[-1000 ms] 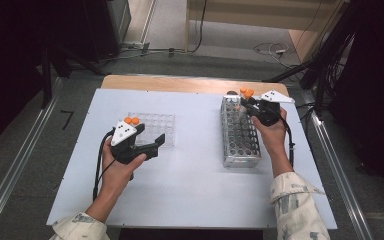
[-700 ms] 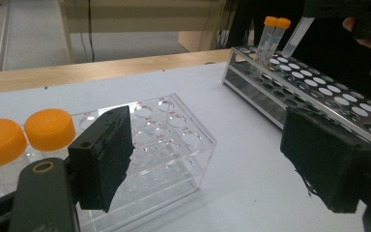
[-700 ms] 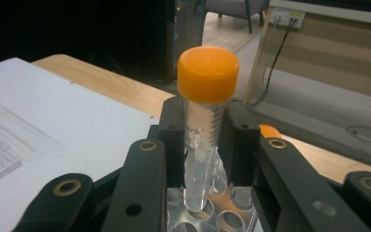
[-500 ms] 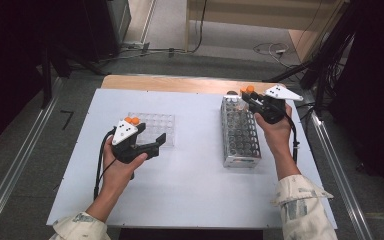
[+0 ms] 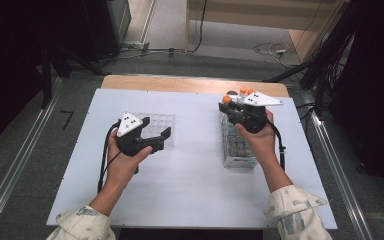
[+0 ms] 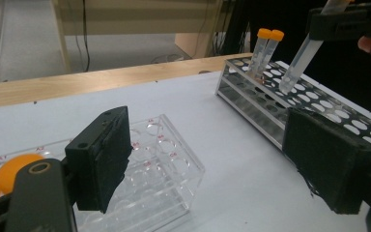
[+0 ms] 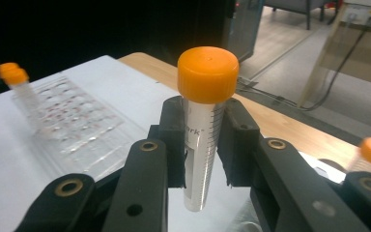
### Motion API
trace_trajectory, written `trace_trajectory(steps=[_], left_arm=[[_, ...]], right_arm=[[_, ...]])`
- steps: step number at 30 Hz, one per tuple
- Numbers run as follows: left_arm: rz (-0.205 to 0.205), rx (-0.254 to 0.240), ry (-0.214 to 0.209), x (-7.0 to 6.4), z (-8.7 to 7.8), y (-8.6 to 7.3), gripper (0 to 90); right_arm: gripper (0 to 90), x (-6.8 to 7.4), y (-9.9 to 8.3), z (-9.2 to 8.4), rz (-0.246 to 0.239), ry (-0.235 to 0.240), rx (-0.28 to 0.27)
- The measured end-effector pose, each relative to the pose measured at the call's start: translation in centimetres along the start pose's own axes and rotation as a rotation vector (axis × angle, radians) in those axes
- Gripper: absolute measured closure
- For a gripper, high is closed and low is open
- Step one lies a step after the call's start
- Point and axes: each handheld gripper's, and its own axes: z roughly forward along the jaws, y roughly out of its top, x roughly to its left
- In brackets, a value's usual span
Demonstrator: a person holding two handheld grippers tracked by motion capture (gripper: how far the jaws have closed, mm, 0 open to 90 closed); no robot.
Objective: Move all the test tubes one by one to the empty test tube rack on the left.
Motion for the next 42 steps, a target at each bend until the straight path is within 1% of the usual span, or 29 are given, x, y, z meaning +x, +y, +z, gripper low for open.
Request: trace_trajectory(steps=[3,7,8,13,16,20,23,26,28,32,35,40,42], left_arm=[[0.003,-0.004,-0.009,-0.3,0.2,0.6,18.7],[0.006,-0.018,-0.020,-0.8,0.4,1.2,18.7],[0.014,-0.018,-0.026,-1.0,0.4,1.3,18.9],[0.023,-0.032,-0.051,-1.9,0.6,1.8,20.6],[0.036,-0.035,-0.069,-2.5,0.8,2.2,21.4],[0.058,-0.026,-0.098,-3.3,1.0,2.4,24.6],[0.077,-0.023,-0.105,-3.7,1.2,2.4,27.2],[0.100,-0.011,-0.119,-3.8,1.4,2.3,32.7],[0.113,-0.015,-0.124,-3.9,1.5,2.2,37.8],[0.124,-0.017,-0.132,-4.2,1.6,2.2,40.6],[0.140,-0.013,-0.129,-4.3,1.7,2.0,41.2],[0.132,-0.016,-0.136,-4.5,1.7,1.9,43.5],[0.133,-0.018,-0.130,-4.5,1.7,1.9,46.5]], right_arm=[[71.8,1.4,0.0,0.5,-0.007,0.040,0.005],[71.8,3.0,0.0,1.2,-0.020,0.077,0.017],[71.8,3.6,0.0,1.5,-0.026,0.090,0.024],[71.8,5.7,-0.4,2.6,-0.055,0.135,0.051],[71.8,6.9,-0.7,3.1,-0.063,0.161,0.071],[71.8,7.9,-0.9,3.8,-0.072,0.187,0.088],[71.8,8.5,-1.0,4.0,-0.075,0.204,0.095],[71.8,9.1,-1.1,4.1,-0.076,0.227,0.095],[71.8,9.4,-1.1,4.1,-0.069,0.243,0.093],[71.8,9.7,-1.0,4.0,-0.063,0.271,0.087],[71.8,10.0,-0.9,4.0,-0.062,0.279,0.087],[71.9,10.2,-0.9,4.2,-0.059,0.290,0.087],[71.8,10.2,-1.0,4.2,-0.052,0.298,0.086]])
